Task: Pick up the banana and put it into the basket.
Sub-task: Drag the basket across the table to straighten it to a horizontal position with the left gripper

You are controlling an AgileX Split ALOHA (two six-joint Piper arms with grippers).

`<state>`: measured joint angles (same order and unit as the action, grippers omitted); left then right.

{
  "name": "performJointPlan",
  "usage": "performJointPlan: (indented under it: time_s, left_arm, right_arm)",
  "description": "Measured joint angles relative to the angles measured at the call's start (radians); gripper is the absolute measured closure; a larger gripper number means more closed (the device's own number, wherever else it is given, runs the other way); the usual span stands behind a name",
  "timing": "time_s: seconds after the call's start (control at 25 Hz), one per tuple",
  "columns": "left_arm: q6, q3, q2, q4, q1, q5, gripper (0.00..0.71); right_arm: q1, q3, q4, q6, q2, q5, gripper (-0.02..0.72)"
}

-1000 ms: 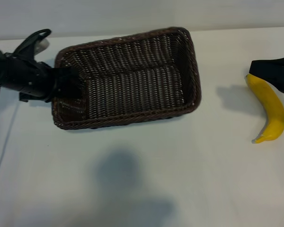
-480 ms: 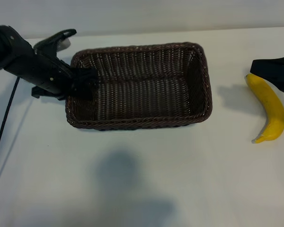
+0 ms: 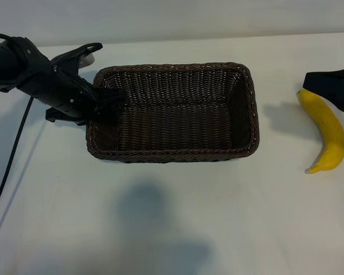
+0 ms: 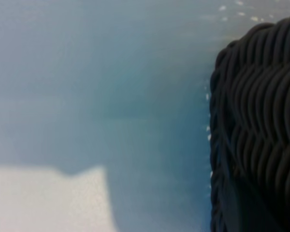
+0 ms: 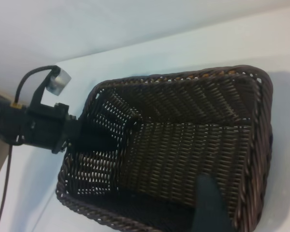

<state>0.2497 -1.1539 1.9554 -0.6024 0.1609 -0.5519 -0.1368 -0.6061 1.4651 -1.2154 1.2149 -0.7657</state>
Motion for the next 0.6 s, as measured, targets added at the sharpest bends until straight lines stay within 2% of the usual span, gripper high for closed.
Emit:
performJointPlan:
  time_s: [0.36, 0.44, 0.6]
  left_arm:
    - [-0.003, -0.001, 0.0, 0.001, 0.0, -0.001, 0.537]
    - [-0.003, -0.001, 0.0, -0.001, 0.0, -0.002, 0.502]
    - [-0.003, -0.003, 0.0, -0.018, 0.0, -0.004, 0.373]
  right_arm:
    - [0.0, 0.0, 0.0, 0.0, 0.0, 0.0, 0.258]
    - [0.0, 0.0, 0.0, 0.0, 0.0, 0.0, 0.258]
    - [0.0, 0.0, 0.0, 0.0, 0.0, -0.001, 0.258]
